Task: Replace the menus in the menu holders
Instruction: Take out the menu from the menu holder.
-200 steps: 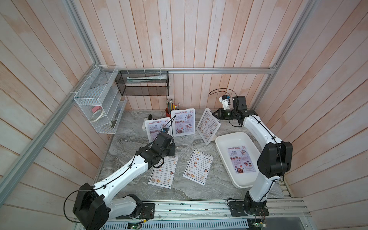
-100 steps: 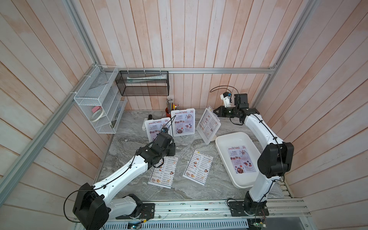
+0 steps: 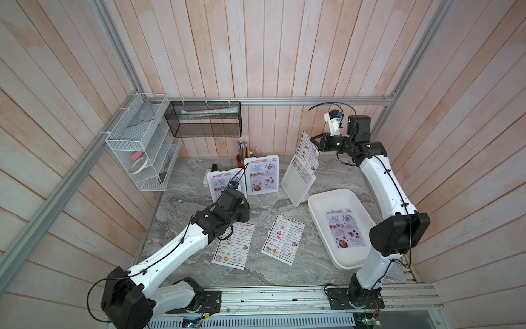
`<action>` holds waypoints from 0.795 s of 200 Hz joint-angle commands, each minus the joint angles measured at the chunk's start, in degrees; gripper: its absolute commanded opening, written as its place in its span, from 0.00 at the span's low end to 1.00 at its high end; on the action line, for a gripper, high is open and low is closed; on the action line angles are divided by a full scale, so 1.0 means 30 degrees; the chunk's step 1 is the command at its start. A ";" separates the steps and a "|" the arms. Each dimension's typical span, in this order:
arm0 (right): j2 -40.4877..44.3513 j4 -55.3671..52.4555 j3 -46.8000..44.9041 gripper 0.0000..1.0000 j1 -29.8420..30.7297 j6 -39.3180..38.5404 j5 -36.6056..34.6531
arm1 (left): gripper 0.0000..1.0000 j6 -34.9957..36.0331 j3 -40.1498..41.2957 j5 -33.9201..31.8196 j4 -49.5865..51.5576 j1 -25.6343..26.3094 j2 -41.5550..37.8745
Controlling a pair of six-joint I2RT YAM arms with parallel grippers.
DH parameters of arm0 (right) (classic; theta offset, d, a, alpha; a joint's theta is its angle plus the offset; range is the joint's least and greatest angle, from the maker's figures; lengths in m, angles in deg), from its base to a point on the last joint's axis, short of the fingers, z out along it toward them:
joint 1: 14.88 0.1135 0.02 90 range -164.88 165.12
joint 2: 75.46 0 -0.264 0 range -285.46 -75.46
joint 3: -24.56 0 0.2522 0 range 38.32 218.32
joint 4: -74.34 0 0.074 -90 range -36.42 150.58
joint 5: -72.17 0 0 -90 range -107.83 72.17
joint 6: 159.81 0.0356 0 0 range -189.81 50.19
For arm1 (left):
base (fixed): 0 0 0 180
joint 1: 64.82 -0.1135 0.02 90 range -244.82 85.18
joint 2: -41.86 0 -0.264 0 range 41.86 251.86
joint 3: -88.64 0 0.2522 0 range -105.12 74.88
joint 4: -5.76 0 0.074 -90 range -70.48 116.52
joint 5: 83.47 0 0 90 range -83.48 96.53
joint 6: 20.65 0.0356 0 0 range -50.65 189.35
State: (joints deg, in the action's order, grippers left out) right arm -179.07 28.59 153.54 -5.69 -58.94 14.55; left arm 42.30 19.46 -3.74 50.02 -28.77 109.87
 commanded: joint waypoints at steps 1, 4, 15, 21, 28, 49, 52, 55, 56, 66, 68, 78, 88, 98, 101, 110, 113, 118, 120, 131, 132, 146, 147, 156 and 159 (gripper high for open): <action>0.0767 -0.0847 0.1230 0.00 0.0343 -0.0034 0.0433 | 0.57 -0.0037 -0.1035 0.0927 -0.0086 -0.0667 -0.0242; 0.0811 -0.0854 0.1327 0.00 0.0431 -0.0023 0.0435 | 0.57 -0.0150 -0.1141 0.1336 -0.0239 -0.0883 -0.0215; 0.0979 -0.0702 0.1665 0.00 0.0773 0.0134 0.0402 | 0.57 -0.0327 -0.1543 0.2291 -0.0880 -0.1256 -0.0047; 0.1021 -0.0672 0.1927 0.00 0.1008 0.0211 0.0450 | 0.57 -0.0341 -0.1882 0.2483 -0.1068 -0.1266 0.0110; 0.1000 -0.0848 0.2416 0.00 0.1321 0.0191 0.0511 | 0.57 -0.0316 -0.2341 0.2591 -0.1076 -0.1270 0.0328; 0.0817 -0.1649 0.3738 0.00 0.2597 -0.0063 0.0267 | 0.57 -0.0141 -0.3300 0.2579 -0.1113 -0.1268 0.0763; 0.0817 -0.1661 0.3728 0.00 0.2830 -0.0078 0.0187 | 0.57 -0.0105 -0.3409 0.2532 -0.1118 -0.1266 0.0764; 0.0839 -0.1656 0.3654 0.00 0.3097 -0.0079 0.0141 | 0.57 -0.0053 -0.3474 0.2427 -0.1100 -0.1266 0.0768; 0.0843 -0.1649 0.3630 0.00 0.3166 -0.0094 0.0137 | 0.57 -0.0045 -0.3487 0.2396 -0.1107 -0.1266 0.0797; 0.0872 -0.1620 0.3240 0.00 0.4215 -0.0278 -0.0131 | 0.57 0.0064 -0.3727 0.2076 -0.0945 -0.1292 0.0848; 0.0897 -0.1615 0.3133 0.00 0.4418 -0.0320 -0.0174 | 0.57 0.0062 -0.3776 0.1993 -0.0918 -0.1316 0.0876; 0.1031 -0.1308 0.2196 0.00 0.5502 -0.0373 -0.0444 | 0.57 0.0080 -0.3911 0.1602 -0.0682 -0.1352 0.0842; 0.1256 -0.0961 0.1083 0.00 0.6505 -0.0458 -0.0791 | 0.57 0.0081 -0.3925 0.1195 -0.0397 -0.1476 0.0640; 0.1544 -0.0302 -0.0243 0.00 0.7459 -0.0252 -0.0921 | 0.57 0.0135 -0.3868 0.0999 -0.0118 -0.1761 0.0292; 0.1662 -0.0031 -0.0702 0.00 0.7616 -0.0189 -0.0895 | 0.57 0.0150 -0.3835 0.0950 -0.0030 -0.1870 0.0178; 0.1994 0.0724 -0.1940 0.00 0.8415 0.0085 -0.0885 | 0.57 0.0259 -0.3783 0.0804 0.0259 -0.2225 -0.0204; 0.2129 0.1019 -0.2387 0.00 0.8662 0.0234 -0.0891 | 0.57 0.0293 -0.3748 0.0724 0.0376 -0.2334 -0.0305; 0.2338 0.1471 -0.3045 0.00 0.9053 0.0444 -0.0813 | 0.57 0.0365 -0.3734 0.0568 0.0565 -0.2514 -0.0495; 0.2413 0.1656 -0.3309 0.00 0.9187 0.0527 -0.0769 | 0.57 0.0408 -0.3734 0.0481 0.0661 -0.2596 -0.0544; 0.2827 0.2711 -0.4600 0.00 1.0024 0.1170 -0.0288 | 0.58 0.0648 -0.3656 -0.0059 0.1146 -0.2921 -0.0896; 0.2862 0.2791 -0.4716 0.00 1.0087 0.1219 -0.0253 | 0.58 0.0684 -0.3651 -0.0059 0.1202 -0.2928 -0.0914; 0.3127 0.3056 -0.5484 0.00 1.1290 0.1427 -0.0148 | 0.58 0.0899 -0.3331 -0.0495 0.1708 -0.3381 -0.1301; 0.3144 0.3080 -0.5539 0.00 1.1364 0.1465 -0.0168 | 0.58 0.0929 -0.3298 -0.0529 0.1747 -0.3422 -0.1350; 0.3251 0.2943 -0.5888 0.00 1.2048 0.1522 -0.0188 | 0.58 0.1011 -0.2855 -0.0580 0.1869 -0.3782 -0.1735; 0.3297 0.2794 -0.5920 0.00 1.2251 0.1509 -0.0163 | 0.58 0.1021 -0.2701 -0.0591 0.1888 -0.3961 -0.1852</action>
State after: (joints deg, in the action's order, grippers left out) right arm -172.89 33.14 137.23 26.83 -56.44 13.32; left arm 43.41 8.86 -2.60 52.42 -38.43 107.14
